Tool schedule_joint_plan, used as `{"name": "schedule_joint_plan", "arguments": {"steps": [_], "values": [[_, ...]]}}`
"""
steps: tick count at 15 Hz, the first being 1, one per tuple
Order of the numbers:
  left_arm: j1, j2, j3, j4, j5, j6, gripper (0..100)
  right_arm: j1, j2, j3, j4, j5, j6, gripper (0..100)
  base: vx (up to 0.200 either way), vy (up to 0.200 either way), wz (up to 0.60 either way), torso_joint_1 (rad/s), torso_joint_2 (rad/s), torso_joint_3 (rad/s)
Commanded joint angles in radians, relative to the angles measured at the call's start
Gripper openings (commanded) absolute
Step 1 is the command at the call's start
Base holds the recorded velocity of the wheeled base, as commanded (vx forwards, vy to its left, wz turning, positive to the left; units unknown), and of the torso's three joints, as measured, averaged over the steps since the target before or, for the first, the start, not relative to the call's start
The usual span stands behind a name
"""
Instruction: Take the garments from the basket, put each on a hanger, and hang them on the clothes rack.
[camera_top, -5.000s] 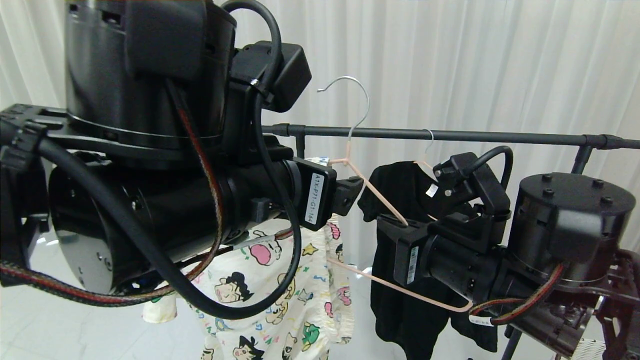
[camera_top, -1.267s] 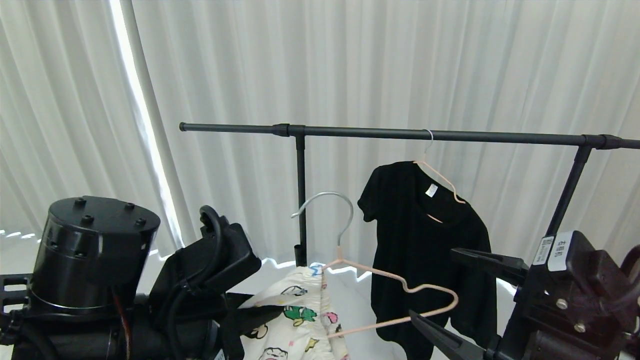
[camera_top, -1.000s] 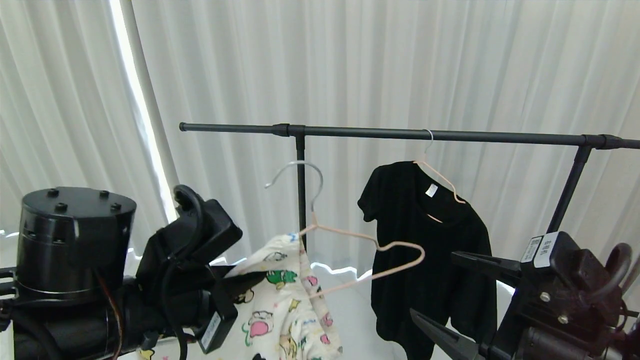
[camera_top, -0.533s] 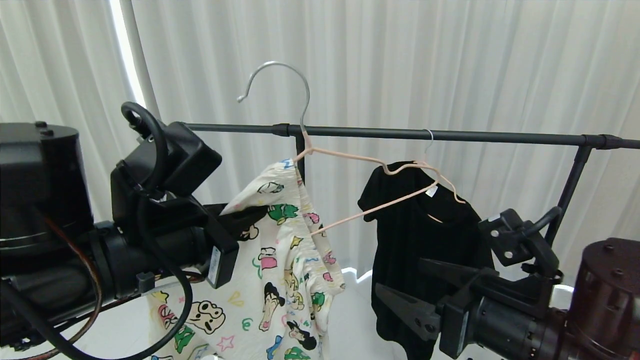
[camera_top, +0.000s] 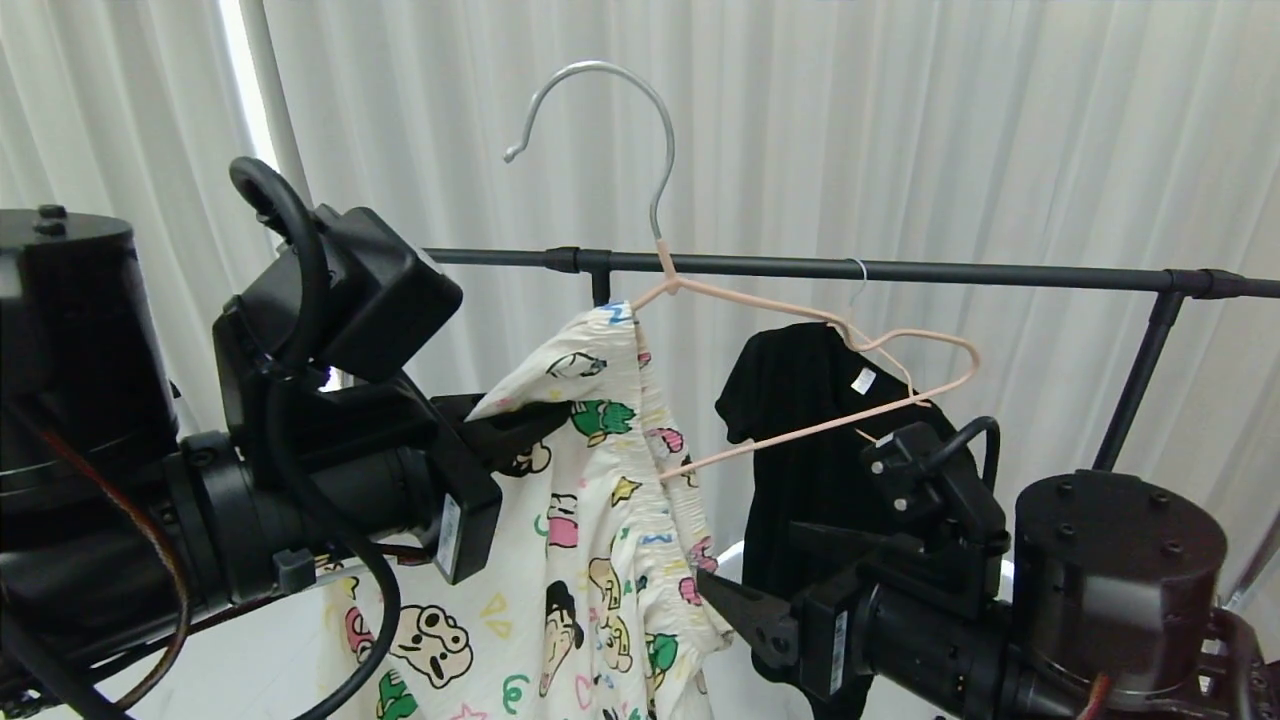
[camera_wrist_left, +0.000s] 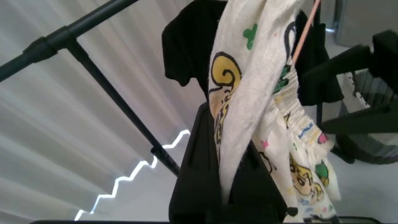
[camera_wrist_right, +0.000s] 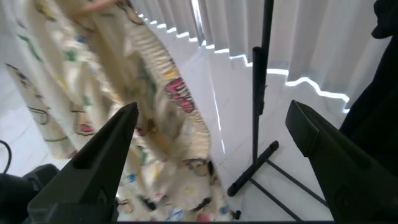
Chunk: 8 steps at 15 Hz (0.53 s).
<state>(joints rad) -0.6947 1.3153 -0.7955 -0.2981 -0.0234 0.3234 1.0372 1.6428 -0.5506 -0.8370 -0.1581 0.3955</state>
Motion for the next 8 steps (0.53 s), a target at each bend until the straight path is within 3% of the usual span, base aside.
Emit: {"name": "schedule_joint_plan", "arguments": {"steps": [1,8], "values": [[-0.019,-0.002,-0.013,-0.001,-0.001,0.0,0,0.024,0.029,-0.002,-0.001,-0.003,-0.001,100,0.0,0.0,0.0,0.0,0.0,0.0],[-0.042,-0.002,-0.048,-0.001,0.002,0.002,0,0.035,0.048,0.028,-0.001,-0.034,-0.004,100,0.0,0.0,0.0,0.0,0.0,0.0]]}}
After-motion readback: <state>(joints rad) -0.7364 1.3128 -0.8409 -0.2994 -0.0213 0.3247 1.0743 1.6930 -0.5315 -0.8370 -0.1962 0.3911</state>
